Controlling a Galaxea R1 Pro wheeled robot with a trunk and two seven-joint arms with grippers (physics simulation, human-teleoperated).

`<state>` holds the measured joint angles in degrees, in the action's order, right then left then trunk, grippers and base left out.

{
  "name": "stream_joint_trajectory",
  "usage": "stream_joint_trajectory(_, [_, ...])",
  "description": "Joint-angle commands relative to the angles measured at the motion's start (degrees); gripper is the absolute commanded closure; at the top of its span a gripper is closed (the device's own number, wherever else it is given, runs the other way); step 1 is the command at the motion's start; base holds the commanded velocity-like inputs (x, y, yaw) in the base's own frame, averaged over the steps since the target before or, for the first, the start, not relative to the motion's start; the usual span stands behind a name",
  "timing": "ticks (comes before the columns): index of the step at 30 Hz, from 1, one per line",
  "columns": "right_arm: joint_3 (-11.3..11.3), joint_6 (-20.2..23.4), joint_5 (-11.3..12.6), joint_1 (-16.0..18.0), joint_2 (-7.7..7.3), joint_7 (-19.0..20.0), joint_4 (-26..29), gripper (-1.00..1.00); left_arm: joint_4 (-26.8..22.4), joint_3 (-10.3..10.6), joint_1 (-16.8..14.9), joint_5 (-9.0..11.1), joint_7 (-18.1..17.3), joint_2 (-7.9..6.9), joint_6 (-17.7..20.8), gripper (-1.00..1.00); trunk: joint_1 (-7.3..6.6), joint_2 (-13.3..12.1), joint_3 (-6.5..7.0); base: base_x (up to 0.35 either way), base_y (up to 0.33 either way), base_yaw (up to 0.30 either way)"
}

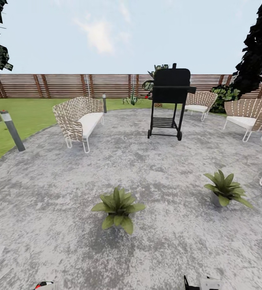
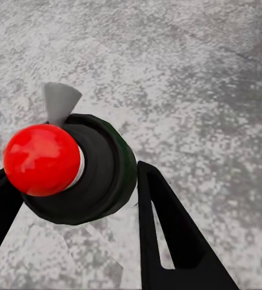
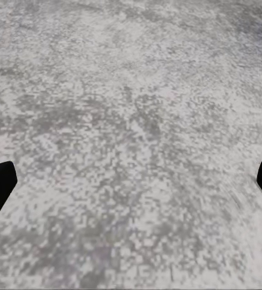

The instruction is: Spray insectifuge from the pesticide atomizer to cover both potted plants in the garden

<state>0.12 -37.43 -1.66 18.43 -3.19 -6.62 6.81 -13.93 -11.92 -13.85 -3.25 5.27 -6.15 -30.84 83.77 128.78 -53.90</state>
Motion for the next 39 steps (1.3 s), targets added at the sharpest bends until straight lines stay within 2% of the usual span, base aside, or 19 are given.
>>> stream_joint_trajectory(1, [0.04,-0.11,-0.18,0.03,-0.02,-0.24,-0.04,-1.00,0.04,-0.01,-0.03,-0.37,0.36,0.00,-0.19,1.00,0.00,0.02,-0.05,0.060,-0.234,0.004])
stream_joint_trajectory(17, [0.15,-0.07,-0.30,0.03,0.00,-0.21,0.05,-1.00,-0.08,0.35,-0.03,-0.71,-0.09,-0.15,-0.09,1.00,0.00,0.02,-0.05,0.006,-0.045,0.000])
stream_joint_trajectory(22, [2.27,0.07,-1.95,0.03,0.02,-0.12,0.37,-1.00,-0.55,0.82,-0.40,-2.53,-0.81,-0.34,0.13,1.00,0.00,0.02,-0.05,0.000,0.000,0.000])
stream_joint_trajectory(26, [4.75,0.07,-4.17,0.09,-0.05,-0.07,3.27,-1.00,-0.70,0.78,-0.64,-6.91,-5.68,-2.12,0.29,1.00,0.00,0.02,-0.05,0.000,0.000,0.000])
stream_joint_trajectory(28, [6.07,0.16,-6.21,0.11,-0.34,0.17,6.76,-1.00,-0.89,0.64,-0.77,-9.54,-10.16,-4.06,0.38,1.00,0.00,0.02,-0.05,0.000,0.000,0.000])
stream_joint_trajectory(30, [7.33,0.25,-9.43,0.11,-0.49,1.99,9.58,-1.00,-1.34,0.65,-0.85,-10.99,-14.63,-5.92,0.39,1.00,0.00,0.02,-0.05,0.000,0.000,0.000])
stream_joint_trajectory(31, [7.58,0.29,-10.46,0.11,-0.51,2.77,10.15,-1.00,-1.50,0.67,-0.88,-11.24,-15.81,-6.27,0.38,1.00,0.00,0.02,-0.05,0.000,0.000,0.000])
stream_joint_trajectory(32, [7.94,0.34,-12.72,0.15,-0.51,4.62,11.19,-1.00,-1.95,0.70,-0.93,-11.77,-18.38,-6.86,0.40,1.00,0.00,0.02,-0.05,0.000,0.000,0.000])
stream_joint_trajectory(34, [8.32,0.42,-17.25,0.23,-0.50,8.44,13.32,-1.00,-3.47,0.86,-1.31,-13.87,-24.10,-8.00,0.55,1.00,0.00,0.02,-0.05,0.000,0.000,0.000])
stream_joint_trajectory(35, [8.37,0.44,-18.24,0.25,-0.50,9.29,13.90,-1.00,-3.91,0.93,-1.44,-14.73,-25.55,-8.30,0.63,1.00,0.00,0.02,-0.05,0.000,0.000,0.000])
stream_joint_trajectory(37, [8.49,1.01,-21.50,0.29,-0.50,11.99,15.99,-1.00,-5.67,1.08,-2.37,-19.50,-31.25,-9.28,1.10,1.00,0.00,0.02,-0.05,0.000,0.000,0.000])
stream_joint_trajectory(39, [8.54,3.05,-24.11,0.36,-0.50,14.38,17.64,-1.00,-6.87,1.13,-4.06,-25.42,-36.63,-9.75,2.42,1.00,0.00,0.02,-0.05,0.000,0.000,0.000])
